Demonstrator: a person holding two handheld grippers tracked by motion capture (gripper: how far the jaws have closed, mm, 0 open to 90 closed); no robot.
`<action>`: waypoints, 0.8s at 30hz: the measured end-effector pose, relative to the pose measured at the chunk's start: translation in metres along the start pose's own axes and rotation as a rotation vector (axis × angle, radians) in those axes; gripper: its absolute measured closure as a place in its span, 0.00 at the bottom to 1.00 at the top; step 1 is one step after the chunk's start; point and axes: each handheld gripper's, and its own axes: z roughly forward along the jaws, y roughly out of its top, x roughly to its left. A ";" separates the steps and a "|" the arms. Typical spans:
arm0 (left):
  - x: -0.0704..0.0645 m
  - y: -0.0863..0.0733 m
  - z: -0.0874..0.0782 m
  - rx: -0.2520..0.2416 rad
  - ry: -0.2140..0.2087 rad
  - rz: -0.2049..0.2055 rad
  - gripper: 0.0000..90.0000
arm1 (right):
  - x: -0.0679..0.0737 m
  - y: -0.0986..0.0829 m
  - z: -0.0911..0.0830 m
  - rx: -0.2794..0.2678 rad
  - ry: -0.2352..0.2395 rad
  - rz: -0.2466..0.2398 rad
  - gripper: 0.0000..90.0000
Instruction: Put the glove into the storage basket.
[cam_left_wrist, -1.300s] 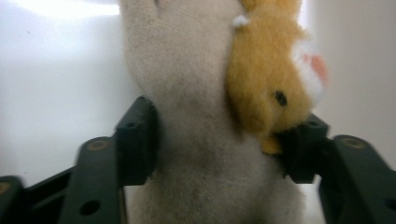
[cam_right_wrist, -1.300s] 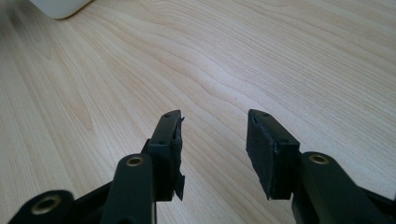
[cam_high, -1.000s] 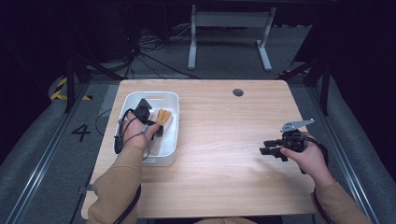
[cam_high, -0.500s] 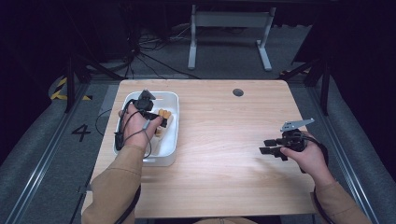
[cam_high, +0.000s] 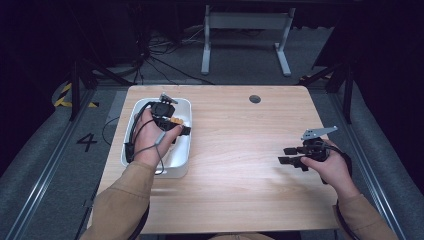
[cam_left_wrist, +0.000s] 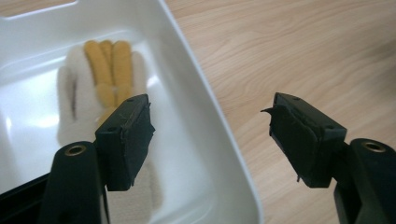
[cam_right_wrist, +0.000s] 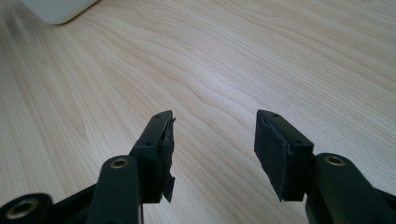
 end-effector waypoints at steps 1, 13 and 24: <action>-0.003 0.000 -0.001 0.003 -0.004 0.016 0.33 | 0.000 0.000 0.000 0.001 0.000 -0.002 0.53; -0.037 -0.013 0.003 -0.017 -0.102 0.216 0.34 | -0.001 -0.005 -0.001 0.007 0.000 0.002 0.52; -0.057 -0.050 0.032 -0.019 -0.200 0.300 0.34 | -0.002 -0.009 -0.001 0.004 0.008 -0.003 0.52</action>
